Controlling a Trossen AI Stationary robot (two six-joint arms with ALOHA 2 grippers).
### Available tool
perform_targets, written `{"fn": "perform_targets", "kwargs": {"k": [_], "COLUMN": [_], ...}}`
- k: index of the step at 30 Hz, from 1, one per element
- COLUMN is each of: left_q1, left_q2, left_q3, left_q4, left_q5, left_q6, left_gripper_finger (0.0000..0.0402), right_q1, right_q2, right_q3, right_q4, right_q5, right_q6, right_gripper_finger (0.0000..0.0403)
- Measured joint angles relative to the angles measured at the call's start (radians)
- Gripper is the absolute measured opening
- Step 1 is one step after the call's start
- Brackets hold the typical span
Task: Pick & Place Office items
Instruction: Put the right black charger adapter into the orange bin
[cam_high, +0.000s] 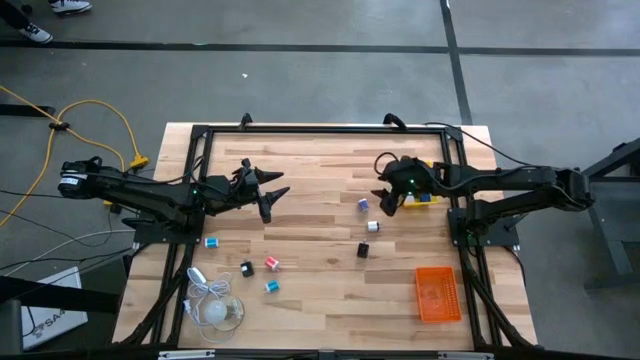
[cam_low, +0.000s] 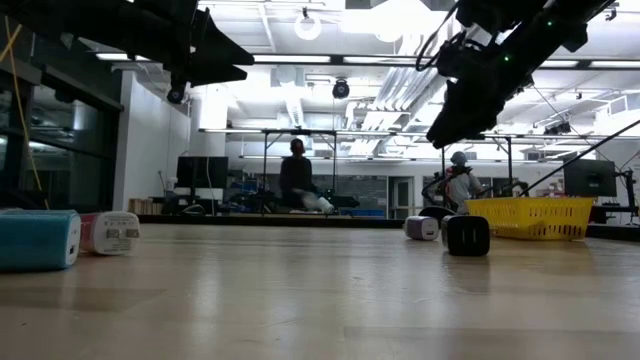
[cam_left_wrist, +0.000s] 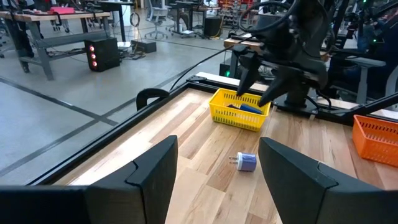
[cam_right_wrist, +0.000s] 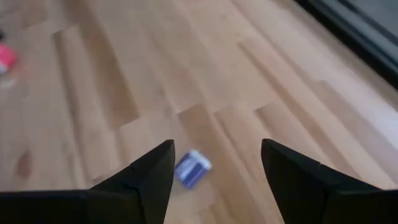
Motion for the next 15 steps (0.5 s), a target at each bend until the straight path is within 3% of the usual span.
{"fn": "perform_targets", "kwargs": {"k": [8, 15], "left_q1": [0.000, 0.000], "left_q2": [0.000, 0.000], "left_q3": [0.000, 0.000], "left_q4": [0.000, 0.000], "left_q5": [0.000, 0.000], "left_q6": [0.000, 0.000], "left_gripper_finger": [0.0218, 0.0218], "right_q1": [0.037, 0.116], "right_q2": [0.040, 0.087], "right_q3": [0.000, 0.000], "right_q4": [0.015, 0.085], "right_q5": [-0.137, -0.191], "right_q6": [-0.103, -0.200], "right_gripper_finger": [0.0226, 0.0226]}}
